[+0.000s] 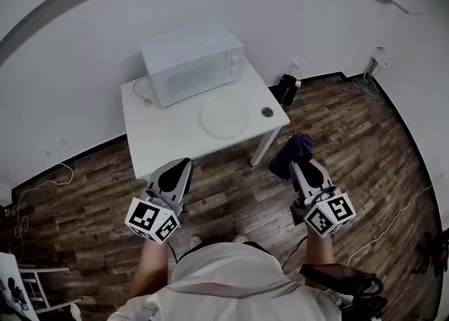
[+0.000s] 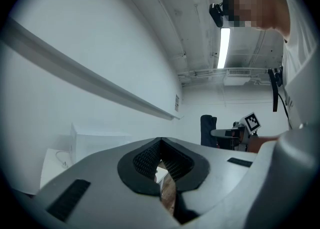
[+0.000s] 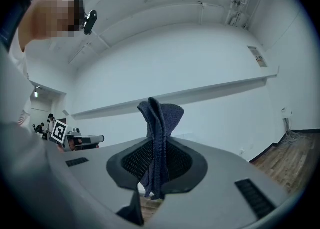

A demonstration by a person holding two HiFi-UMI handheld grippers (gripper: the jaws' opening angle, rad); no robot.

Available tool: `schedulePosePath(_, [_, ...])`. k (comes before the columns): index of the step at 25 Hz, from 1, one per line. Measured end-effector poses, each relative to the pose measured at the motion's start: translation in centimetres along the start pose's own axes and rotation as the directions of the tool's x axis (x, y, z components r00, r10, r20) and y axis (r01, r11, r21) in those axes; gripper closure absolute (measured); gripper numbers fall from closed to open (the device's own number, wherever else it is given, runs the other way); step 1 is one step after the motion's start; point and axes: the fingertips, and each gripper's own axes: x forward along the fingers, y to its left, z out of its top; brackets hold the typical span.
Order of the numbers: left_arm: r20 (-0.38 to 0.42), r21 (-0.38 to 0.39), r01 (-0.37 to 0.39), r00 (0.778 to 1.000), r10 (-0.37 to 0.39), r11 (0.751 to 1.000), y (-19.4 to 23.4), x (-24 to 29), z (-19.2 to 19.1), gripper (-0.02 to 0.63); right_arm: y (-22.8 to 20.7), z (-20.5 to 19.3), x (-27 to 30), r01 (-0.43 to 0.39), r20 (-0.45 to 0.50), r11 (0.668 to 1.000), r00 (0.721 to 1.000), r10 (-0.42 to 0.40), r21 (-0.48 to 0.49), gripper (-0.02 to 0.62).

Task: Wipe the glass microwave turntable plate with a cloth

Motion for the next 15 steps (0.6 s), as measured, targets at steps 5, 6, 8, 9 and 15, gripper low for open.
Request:
schedulePosePath(5, [0.014, -0.003, 0.001, 1.0, -0.001, 1.0, 1.2, -1.8, 0.3, 0.595, 2.3, -0.6, 0.9, -0.007, -0.01, 1.0, 1.0, 0.007, 0.0, 0.532])
schedulePosePath(6, [0.008, -0.005, 0.003, 1.0, -0.003, 1.0, 1.3, -1.9, 0.2, 0.597, 2.5, -0.7, 1.0, -0.004, -0.01, 1.0, 1.0, 0.004, 0.006, 0.532])
schedulePosePath(8, [-0.002, 0.001, 0.012, 1.0, -0.012, 1.0, 1.4, -2.0, 0.1, 0.597, 2.8, -0.9, 1.1, -0.001, -0.011, 1.0, 1.0, 0.001, 0.015, 0.532])
schedulePosePath(9, [-0.004, 0.005, 0.016, 1.0, -0.016, 1.0, 1.4, -2.1, 0.1, 0.596, 2.9, -1.0, 1.2, -0.001, -0.015, 1.0, 1.0, 0.001, 0.012, 0.532])
schedulePosePath(15, [0.003, 0.013, 0.022, 1.0, -0.022, 1.0, 1.6, -2.3, 0.3, 0.597, 3.4, -1.2, 1.5, -0.005, -0.021, 1.0, 1.0, 0.005, -0.006, 0.532])
